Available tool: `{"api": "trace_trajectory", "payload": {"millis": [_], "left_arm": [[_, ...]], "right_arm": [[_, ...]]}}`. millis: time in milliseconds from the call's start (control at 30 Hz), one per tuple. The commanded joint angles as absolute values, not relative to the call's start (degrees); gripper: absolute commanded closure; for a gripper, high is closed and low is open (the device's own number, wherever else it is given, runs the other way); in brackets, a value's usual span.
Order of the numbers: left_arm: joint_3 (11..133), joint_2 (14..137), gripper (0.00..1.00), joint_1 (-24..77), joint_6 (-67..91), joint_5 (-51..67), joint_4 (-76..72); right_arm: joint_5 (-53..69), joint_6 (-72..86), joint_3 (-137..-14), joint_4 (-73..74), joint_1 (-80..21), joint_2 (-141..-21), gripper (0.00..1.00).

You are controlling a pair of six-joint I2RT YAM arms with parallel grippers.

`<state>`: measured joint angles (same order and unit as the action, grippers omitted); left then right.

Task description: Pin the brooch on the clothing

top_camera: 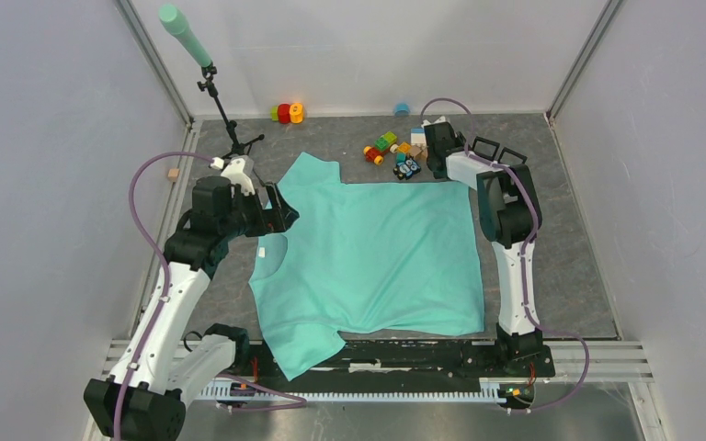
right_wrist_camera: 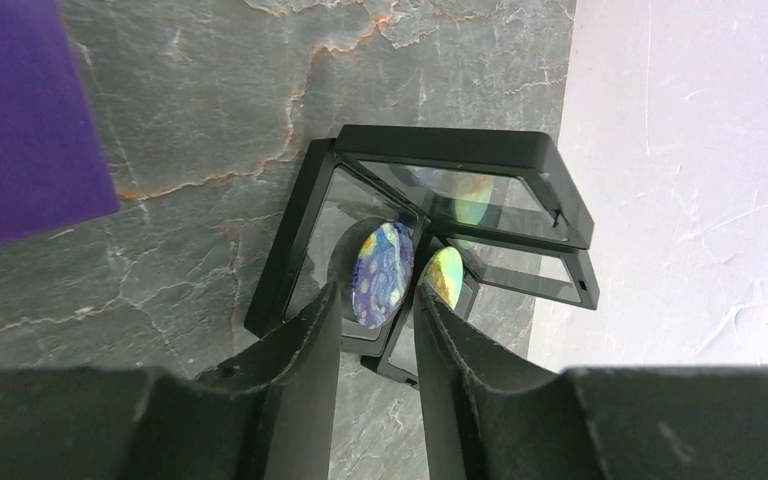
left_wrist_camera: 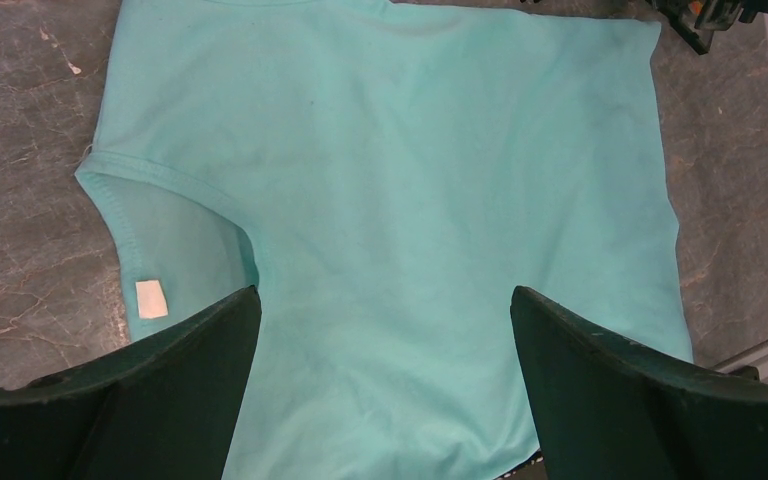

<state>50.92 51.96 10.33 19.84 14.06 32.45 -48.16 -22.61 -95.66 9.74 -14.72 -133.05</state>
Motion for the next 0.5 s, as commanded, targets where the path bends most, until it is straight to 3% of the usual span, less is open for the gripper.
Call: {"api": "trace_trajectory", "payload": {"millis": [0, 467], "left_arm": [[51.0, 51.8, 0.0, 9.8, 19.2, 15.5, 30.1], [50.7, 51.8, 0.0, 9.5, 19.4, 15.9, 29.8]], "right_arm": [[-49.5, -23.6, -97.3, 7.7, -14.2, -134.4, 0.62], [-52.0, -24.0, -94.3, 4.3, -13.6, -134.8, 0.73]]}}
